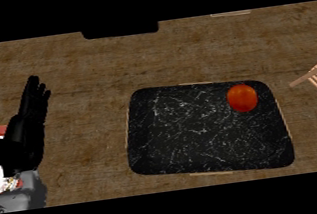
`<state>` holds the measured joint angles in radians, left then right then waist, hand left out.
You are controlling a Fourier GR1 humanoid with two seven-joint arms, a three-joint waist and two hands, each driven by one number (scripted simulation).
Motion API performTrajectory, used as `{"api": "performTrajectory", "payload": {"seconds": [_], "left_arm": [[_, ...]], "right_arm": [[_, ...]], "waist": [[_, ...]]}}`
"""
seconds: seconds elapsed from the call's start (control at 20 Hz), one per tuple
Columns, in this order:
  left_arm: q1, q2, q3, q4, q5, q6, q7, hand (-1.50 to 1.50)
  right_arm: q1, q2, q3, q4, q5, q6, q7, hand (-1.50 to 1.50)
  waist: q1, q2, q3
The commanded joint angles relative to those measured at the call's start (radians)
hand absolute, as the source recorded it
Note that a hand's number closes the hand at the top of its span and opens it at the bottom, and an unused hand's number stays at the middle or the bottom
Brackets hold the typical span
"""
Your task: Pick the squash from the tray and place it in the tiered shelf
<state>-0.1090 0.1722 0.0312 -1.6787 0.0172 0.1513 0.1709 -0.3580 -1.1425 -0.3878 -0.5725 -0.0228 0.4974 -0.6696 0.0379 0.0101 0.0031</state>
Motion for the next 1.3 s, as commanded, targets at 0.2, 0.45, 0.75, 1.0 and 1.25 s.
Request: {"api": "performTrajectory", "payload": {"seconds": [0.2,0.45,0.75,1.0,1.25], "left_arm": [[0.017,-0.028,-0.026,-0.002,-0.031,0.016,-0.011,0.00],[0.002,-0.012,-0.011,-0.014,-0.026,0.004,-0.001,0.00],[-0.007,-0.021,0.000,0.018,-0.007,-0.008,-0.021,0.00],[-0.016,-0.034,-0.014,0.024,-0.022,-0.001,-0.025,0.00],[0.000,-0.006,0.007,-0.007,-0.017,-0.017,-0.015,0.00]], "right_arm": [[-0.204,0.115,0.065,0.141,0.067,-0.034,-0.076,1.50],[-0.283,0.125,0.091,0.227,0.119,-0.062,-0.114,1.50],[-0.405,0.155,0.066,0.327,0.102,-0.062,-0.004,1.50],[-0.402,0.189,0.102,0.357,0.143,-0.015,-0.055,-1.50],[-0.454,0.192,0.093,0.373,0.137,0.016,-0.034,-1.50]], "waist": [[0.006,0.002,0.000],[0.008,0.004,0.001],[0.020,0.010,0.001],[0.013,0.011,0.002],[0.013,0.007,0.001]]}}
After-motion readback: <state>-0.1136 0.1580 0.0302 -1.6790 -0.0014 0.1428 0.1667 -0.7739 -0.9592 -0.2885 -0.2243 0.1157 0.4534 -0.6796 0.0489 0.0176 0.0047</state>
